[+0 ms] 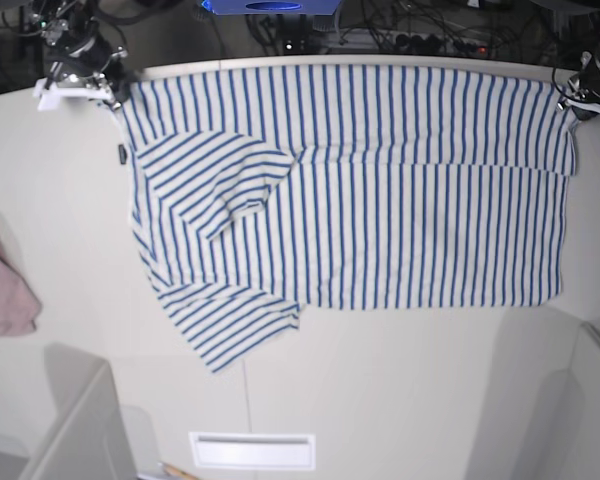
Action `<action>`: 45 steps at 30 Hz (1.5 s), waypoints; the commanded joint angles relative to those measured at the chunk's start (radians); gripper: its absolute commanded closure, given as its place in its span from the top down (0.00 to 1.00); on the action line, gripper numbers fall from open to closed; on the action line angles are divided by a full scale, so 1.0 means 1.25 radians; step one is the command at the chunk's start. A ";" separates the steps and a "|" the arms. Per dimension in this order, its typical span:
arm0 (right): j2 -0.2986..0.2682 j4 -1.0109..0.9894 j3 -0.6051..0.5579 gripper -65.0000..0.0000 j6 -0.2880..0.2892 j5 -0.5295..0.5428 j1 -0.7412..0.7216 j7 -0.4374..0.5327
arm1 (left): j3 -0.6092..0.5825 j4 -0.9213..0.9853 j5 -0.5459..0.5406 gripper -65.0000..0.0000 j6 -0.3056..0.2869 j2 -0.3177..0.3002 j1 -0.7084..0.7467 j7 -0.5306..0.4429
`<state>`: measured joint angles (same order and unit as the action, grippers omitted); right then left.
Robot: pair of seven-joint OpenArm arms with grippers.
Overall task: Fold the T-shirt properly
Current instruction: 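Lift the shirt and drag it back toward the robot, then release the shirt and move the right gripper to the hem corner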
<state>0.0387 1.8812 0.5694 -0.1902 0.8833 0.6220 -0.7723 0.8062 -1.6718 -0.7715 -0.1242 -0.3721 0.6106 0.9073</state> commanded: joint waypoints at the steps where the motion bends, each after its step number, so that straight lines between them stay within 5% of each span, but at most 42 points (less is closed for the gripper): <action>1: -0.006 0.016 0.004 0.00 0.005 0.002 0.006 0.008 | 0.009 -0.011 -0.001 0.00 0.002 -0.016 0.006 -0.011; 12: -0.006 0.016 0.005 0.00 0.005 0.002 0.019 0.007 | 0.009 -0.005 0.000 0.00 0.002 -0.016 0.003 -0.010; 14: -0.006 0.016 0.005 0.13 0.004 0.002 0.022 0.007 | 0.010 -0.005 0.000 0.00 0.002 -0.016 0.002 -0.010; 18: -0.006 0.016 0.007 0.48 0.004 0.002 0.023 0.008 | 0.010 -0.007 0.000 0.44 0.002 -0.016 0.004 -0.010; 22: -0.007 0.043 0.007 0.49 0.004 0.002 0.030 0.012 | 0.028 -0.012 0.000 0.81 0.002 -0.016 0.004 -0.006; 26: -0.021 0.091 0.007 0.49 0.004 0.002 0.023 0.013 | 0.112 -0.049 -0.003 0.94 0.002 -0.013 -0.002 -0.005; 36: -0.135 0.016 -0.009 0.49 0.005 0.002 -0.210 0.007 | 0.174 -0.144 -0.002 0.90 0.002 -0.020 -0.159 0.003; 38: -0.162 -0.036 -0.047 0.49 0.005 0.002 -0.274 0.007 | 0.174 -0.144 -0.002 0.75 0.002 -0.020 -0.214 0.043; 44: -0.219 -0.222 -0.166 0.50 0.007 0.002 -0.486 0.015 | 0.174 -0.141 -0.001 0.01 0.002 -0.017 -0.350 0.182; 45: -0.226 -0.256 -0.179 0.50 0.007 0.002 -0.519 0.015 | 0.173 -0.141 -0.001 0.00 0.002 -0.017 -0.359 0.184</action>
<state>-0.2222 1.5398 0.3389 -0.1864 0.8848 -0.0090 -0.7727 1.0172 -1.8339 -0.7624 -0.1196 -0.3714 0.1650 1.1595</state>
